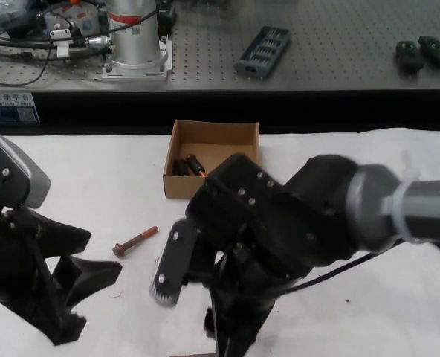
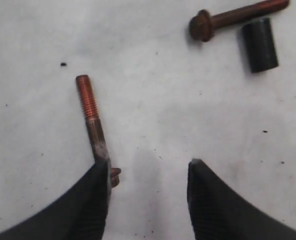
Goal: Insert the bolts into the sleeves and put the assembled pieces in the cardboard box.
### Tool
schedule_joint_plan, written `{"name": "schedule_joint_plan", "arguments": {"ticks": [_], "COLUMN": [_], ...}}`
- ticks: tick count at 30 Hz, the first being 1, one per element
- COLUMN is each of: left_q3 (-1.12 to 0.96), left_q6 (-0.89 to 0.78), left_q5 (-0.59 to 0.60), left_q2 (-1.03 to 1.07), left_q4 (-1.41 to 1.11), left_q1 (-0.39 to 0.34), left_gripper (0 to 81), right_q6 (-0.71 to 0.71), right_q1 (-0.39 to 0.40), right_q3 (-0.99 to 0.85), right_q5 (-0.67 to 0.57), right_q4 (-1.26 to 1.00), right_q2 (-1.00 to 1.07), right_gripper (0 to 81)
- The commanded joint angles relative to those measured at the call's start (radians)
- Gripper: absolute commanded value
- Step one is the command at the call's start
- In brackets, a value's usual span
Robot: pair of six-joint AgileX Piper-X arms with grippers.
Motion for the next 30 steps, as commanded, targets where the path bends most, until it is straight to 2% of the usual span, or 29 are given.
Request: {"name": "schedule_joint_plan", "arguments": {"ticks": [1, 5, 8, 18, 23, 30], "left_q3": [-0.007, -0.007, -0.012, -0.191, -0.294, -0.336], "left_q6": [0.091, 0.154, 0.170, 0.292, 0.319, 0.397], "left_q5": [0.017, 0.011, -0.056, -0.204, -0.213, -0.213], "left_q2": [0.015, 0.097, 0.179, 0.465, 0.582, 0.677], "left_q4": [0.040, 0.098, 0.091, 0.106, 0.106, 0.126], "left_q1": [-0.017, -0.071, -0.123, -0.260, -0.279, -0.289], "left_gripper": [40.2, 40.2, 40.2, 42.3, 42.3, 42.3], "right_q6": [0.063, 0.162, 0.224, 0.394, 0.461, 0.478], "right_q1": [-0.015, -0.052, -0.096, -0.332, -0.427, -0.446], "right_q3": [-0.008, -0.008, 0.000, 0.115, 0.222, 0.315], "right_q5": [-0.024, -0.058, -0.069, -0.282, -0.414, -0.432], "right_q4": [-0.028, -0.079, -0.132, -0.253, -0.268, -0.272], "right_q2": [-0.061, -0.157, -0.238, -0.386, -0.413, -0.480], "right_gripper": [34.6, 34.6, 34.6, 34.6, 34.6, 34.6]}}
